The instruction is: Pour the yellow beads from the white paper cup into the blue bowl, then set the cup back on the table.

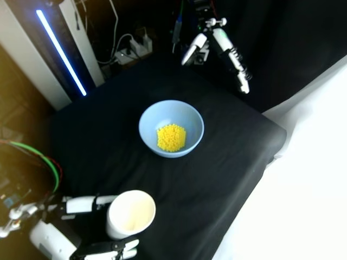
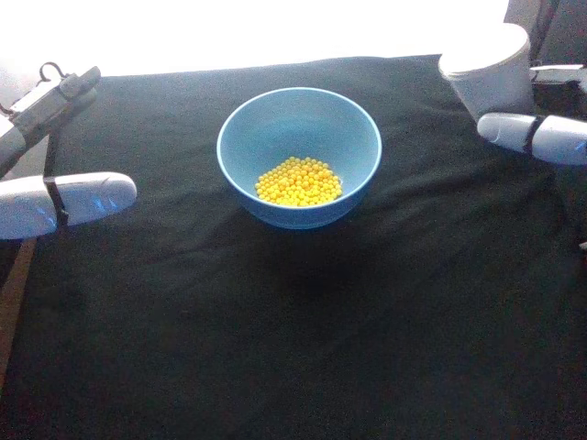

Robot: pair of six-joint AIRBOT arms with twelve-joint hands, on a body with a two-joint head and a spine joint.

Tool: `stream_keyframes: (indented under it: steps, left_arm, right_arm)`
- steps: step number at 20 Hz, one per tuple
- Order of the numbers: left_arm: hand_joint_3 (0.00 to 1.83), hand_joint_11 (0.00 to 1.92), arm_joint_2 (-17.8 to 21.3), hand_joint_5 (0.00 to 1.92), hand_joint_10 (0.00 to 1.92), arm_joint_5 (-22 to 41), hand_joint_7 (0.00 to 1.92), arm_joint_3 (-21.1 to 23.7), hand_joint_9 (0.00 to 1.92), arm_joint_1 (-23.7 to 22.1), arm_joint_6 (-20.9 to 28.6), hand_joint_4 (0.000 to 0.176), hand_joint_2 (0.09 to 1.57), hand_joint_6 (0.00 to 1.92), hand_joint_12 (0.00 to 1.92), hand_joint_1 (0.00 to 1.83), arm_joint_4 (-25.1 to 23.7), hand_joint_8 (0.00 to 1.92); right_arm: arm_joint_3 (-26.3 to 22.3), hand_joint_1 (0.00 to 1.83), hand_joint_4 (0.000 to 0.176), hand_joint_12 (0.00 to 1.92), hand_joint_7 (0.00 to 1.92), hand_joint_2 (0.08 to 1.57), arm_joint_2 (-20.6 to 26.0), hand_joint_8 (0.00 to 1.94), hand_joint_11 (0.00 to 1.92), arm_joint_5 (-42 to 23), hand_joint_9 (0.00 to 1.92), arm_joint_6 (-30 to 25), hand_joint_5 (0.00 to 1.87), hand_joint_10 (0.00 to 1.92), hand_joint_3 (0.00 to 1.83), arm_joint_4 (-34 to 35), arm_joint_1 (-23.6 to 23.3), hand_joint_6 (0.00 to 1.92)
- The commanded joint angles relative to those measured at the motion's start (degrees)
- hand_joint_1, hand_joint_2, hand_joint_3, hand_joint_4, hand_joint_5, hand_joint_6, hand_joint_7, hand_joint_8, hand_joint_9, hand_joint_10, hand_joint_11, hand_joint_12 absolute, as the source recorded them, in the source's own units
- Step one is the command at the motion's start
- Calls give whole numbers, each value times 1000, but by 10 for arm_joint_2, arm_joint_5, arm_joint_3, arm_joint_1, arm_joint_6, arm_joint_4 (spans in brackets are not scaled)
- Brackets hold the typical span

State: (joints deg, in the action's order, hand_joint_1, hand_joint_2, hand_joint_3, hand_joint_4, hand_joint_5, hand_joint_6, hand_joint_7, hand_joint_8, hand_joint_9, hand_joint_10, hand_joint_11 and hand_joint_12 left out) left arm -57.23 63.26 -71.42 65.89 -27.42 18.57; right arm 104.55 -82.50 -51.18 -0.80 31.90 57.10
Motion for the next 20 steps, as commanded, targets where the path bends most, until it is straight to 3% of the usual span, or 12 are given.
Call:
stream_keyframes:
  steps: [1,2,3,5,6,7,8,9,10,11,12,20]
  left_arm:
    - [0,3,-3,0,1,71,138,-3,83,-5,6,48,763,0,221,491,6,8]
    - [0,1,-3,0,0,72,129,-3,75,-5,6,54,753,0,222,498,6,3]
    - [0,1,-3,0,2,72,131,-3,77,-5,6,46,755,0,224,499,6,4]
    - [0,12,-3,0,5,72,139,-3,87,-5,6,44,757,0,233,485,7,6]
    - [0,1,-4,0,4,72,132,-4,86,-4,7,37,757,0,229,472,7,1]
    - [0,4,-4,0,4,72,137,-4,88,-4,7,28,756,0,234,478,7,3]
    - [0,0,-4,0,1,72,123,-4,83,-4,7,36,759,0,240,477,7,0]
    - [0,0,-5,0,0,72,111,-5,72,-5,7,48,760,0,228,482,7,0]
    - [0,21,-5,0,6,72,124,-5,86,-5,7,40,759,0,238,460,7,6]
    - [0,21,-6,0,6,72,124,-6,86,-5,7,40,759,0,238,460,7,6]
    - [0,1,-6,0,2,72,124,-6,67,-5,7,58,746,0,198,479,7,3]
    - [0,0,-7,0,0,71,104,-7,58,-5,9,67,745,0,175,483,7,0]
  right_arm:
    - [5,1268,0,1670,912,1076,0,1234,33,-62,712,-10,1383,816,2,2,-1,93]
    - [6,1261,0,1681,829,1096,-2,1292,6,-57,475,-10,1415,1168,0,2,-1,45]
    - [5,1260,0,1723,813,1099,-2,1314,0,-54,390,-10,1416,1331,0,0,-1,33]
    - [5,1259,0,1759,821,1104,-2,1343,0,-48,414,-10,1397,1410,0,-2,0,30]
    - [5,1259,0,1690,825,1106,-1,1339,0,-46,378,-10,1388,1313,0,-3,2,35]
    - [5,1262,0,1510,838,1087,-1,1227,0,-45,336,-10,1409,1052,5,-3,3,90]
    - [6,1222,0,736,793,1003,-1,432,0,-45,333,-10,1408,440,3,-5,3,154]
    - [9,1202,0,240,773,1018,-2,132,0,-46,299,-14,1247,137,3,-9,3,502]
    - [11,1202,0,47,596,1016,-3,27,0,-46,157,-17,1223,34,0,-13,2,568]
    - [11,1202,0,47,596,1016,-3,27,0,-46,157,-18,1223,34,0,-17,2,568]
    - [12,1205,0,1,345,1007,-4,0,0,-46,15,-18,1246,0,0,-19,2,521]
    - [17,1212,0,0,150,974,-10,2,0,-46,0,-25,1386,0,1,-33,2,240]
